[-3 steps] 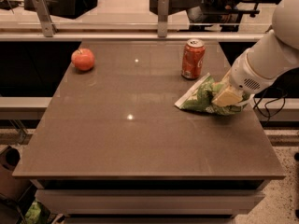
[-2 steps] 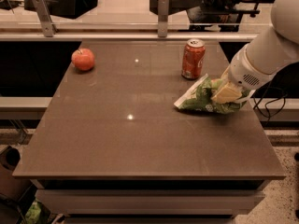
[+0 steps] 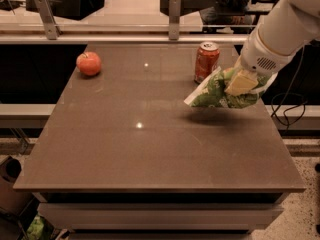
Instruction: Move green jalapeno chip bag near apple
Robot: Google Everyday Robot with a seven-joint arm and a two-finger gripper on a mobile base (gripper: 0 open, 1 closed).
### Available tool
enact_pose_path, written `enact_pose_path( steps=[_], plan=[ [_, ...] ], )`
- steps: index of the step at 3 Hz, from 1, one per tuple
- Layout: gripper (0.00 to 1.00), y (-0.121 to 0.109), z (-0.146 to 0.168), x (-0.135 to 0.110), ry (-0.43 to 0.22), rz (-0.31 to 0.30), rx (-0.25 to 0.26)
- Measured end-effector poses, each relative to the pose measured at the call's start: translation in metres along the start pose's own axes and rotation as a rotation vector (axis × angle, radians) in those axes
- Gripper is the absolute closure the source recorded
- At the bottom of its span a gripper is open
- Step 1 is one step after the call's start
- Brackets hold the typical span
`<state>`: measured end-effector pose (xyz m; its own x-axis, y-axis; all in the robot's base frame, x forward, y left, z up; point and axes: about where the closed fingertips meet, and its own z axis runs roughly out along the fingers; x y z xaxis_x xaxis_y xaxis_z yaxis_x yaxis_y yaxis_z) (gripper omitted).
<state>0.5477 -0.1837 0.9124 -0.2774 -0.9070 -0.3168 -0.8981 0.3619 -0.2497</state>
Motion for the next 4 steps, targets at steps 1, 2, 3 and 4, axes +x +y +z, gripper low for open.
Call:
enact_pose_path(
  steps=[1, 2, 3, 4],
  plan=[
    [1.0, -0.002, -0.015, -0.023, 0.011, -0.044, 0.024],
    [1.0, 0.003, -0.031, -0.054, -0.022, -0.101, 0.056],
    [1.0, 0.01, -0.037, -0.082, -0.105, -0.146, 0.081],
    [1.0, 0.014, -0.039, -0.12, -0.234, -0.193, 0.104]
  ],
)
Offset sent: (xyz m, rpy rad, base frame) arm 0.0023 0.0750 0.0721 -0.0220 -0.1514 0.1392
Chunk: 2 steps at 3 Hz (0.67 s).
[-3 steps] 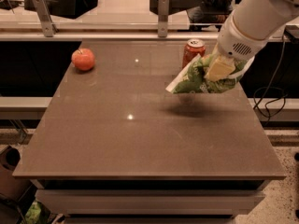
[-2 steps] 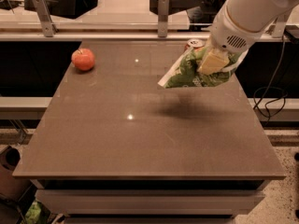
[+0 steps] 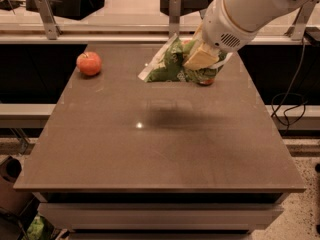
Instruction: Move green jalapeno chip bag near apple
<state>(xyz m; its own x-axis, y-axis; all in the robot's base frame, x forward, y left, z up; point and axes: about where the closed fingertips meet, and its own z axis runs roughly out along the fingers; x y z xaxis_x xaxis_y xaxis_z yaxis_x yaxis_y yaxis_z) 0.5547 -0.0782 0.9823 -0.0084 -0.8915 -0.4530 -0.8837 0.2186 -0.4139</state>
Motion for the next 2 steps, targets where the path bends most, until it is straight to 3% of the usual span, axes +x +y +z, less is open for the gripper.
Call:
enact_pose_path(
  steps=[1, 2],
  plan=[
    [1.0, -0.004, 0.016, -0.035, -0.11, -0.047, -0.005],
    [1.0, -0.011, 0.04, -0.058, -0.17, -0.076, -0.021]
  ],
)
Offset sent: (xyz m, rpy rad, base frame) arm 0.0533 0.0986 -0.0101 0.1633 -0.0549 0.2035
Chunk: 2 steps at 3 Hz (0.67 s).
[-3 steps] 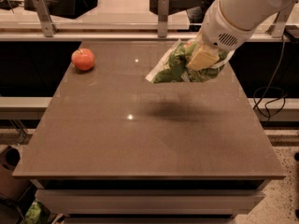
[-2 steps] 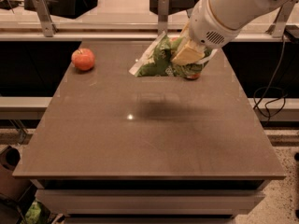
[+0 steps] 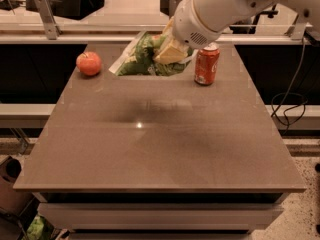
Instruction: Move green jalapeno chip bag near apple
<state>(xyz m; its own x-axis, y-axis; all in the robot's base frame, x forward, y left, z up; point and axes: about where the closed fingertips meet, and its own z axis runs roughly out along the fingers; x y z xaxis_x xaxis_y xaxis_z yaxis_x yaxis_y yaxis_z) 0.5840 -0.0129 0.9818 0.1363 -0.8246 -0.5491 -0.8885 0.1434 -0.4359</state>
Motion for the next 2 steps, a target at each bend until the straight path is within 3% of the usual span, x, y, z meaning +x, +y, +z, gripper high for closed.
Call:
enact_pose_path(
  steps=[2],
  plan=[
    [1.0, -0.018, 0.056, -0.012, -0.073, 0.019, -0.006]
  ],
)
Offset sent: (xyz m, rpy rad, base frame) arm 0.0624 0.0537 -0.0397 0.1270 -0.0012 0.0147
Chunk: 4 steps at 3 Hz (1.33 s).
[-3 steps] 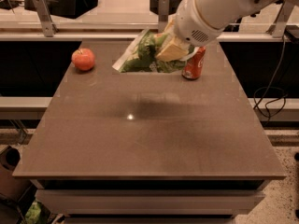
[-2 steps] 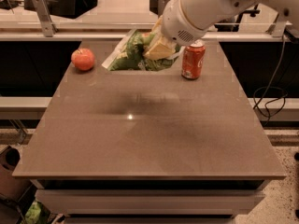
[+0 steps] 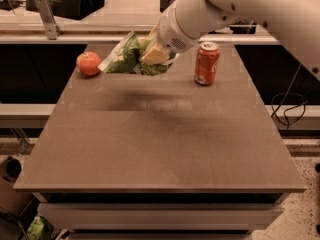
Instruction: Move green jalapeno chip bag near apple
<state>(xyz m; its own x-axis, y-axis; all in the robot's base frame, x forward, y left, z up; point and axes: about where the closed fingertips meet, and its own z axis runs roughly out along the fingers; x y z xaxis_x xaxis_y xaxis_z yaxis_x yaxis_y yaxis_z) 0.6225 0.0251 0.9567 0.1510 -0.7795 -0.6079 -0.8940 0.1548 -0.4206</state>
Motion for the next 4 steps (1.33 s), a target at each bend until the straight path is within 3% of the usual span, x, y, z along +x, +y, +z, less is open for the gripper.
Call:
enact_pose_path(
  steps=[2, 4],
  plan=[
    [1.0, -0.011, 0.036, -0.004, -0.063, 0.02, 0.023],
    [1.0, -0.018, 0.057, -0.007, -0.094, 0.003, 0.017]
  ],
)
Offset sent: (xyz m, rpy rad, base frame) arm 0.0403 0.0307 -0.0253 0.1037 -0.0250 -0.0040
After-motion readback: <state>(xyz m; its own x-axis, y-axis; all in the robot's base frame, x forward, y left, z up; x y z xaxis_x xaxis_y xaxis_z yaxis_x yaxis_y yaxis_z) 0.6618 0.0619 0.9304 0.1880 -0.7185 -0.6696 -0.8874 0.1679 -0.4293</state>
